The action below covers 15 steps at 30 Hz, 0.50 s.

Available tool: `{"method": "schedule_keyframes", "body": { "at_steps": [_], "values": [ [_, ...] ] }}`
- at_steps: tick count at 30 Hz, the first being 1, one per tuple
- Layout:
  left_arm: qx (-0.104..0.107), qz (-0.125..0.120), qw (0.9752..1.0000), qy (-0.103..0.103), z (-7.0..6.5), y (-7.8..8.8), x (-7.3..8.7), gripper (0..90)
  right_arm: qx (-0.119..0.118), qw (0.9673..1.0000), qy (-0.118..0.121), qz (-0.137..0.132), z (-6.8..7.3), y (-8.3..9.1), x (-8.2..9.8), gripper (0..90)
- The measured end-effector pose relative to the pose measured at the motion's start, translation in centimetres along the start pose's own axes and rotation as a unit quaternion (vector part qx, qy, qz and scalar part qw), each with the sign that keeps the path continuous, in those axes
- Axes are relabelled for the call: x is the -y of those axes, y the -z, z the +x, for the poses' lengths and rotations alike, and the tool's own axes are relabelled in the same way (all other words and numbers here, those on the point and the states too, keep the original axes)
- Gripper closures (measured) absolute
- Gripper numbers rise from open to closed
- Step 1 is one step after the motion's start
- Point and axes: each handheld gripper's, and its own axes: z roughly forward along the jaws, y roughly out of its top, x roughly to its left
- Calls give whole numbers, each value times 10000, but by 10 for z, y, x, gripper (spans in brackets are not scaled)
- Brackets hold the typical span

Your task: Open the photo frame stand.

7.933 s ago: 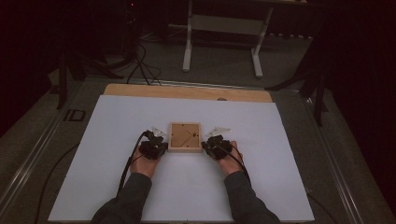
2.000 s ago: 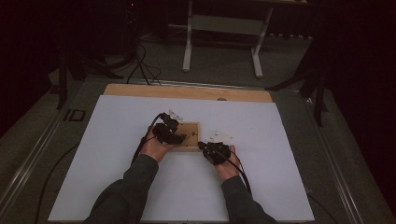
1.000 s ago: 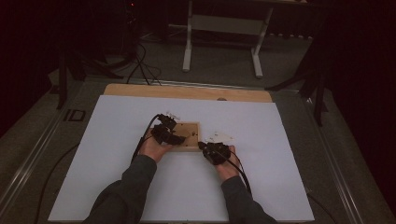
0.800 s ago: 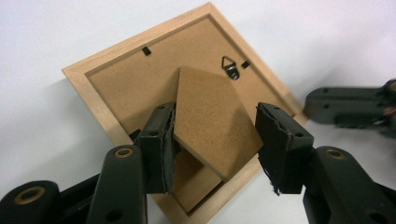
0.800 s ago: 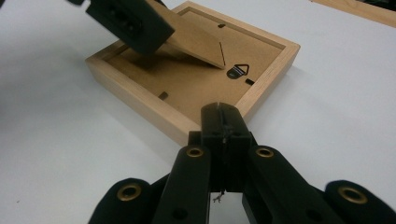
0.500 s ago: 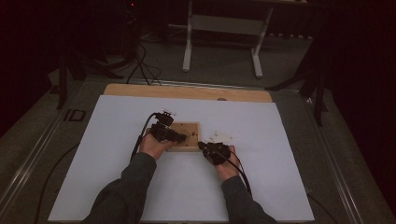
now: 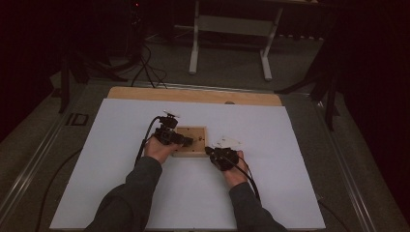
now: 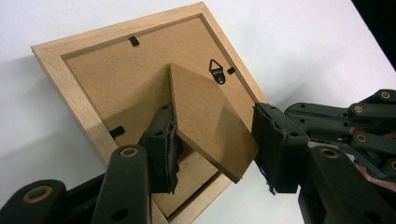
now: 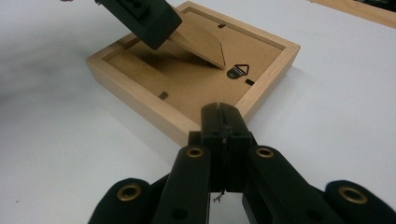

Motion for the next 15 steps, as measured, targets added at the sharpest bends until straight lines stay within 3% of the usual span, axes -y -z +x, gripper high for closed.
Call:
{"method": "schedule_keyframes", "body": {
  "at_steps": [7,15],
  "values": [
    [10,78,9998,163,2,-1,-2,529,-1,10000,3,4,0,0,0,898],
    [-102,185,9996,169,1,-2,-2,552,-13,10000,-2,6,0,0,0,895]
  ]
}}
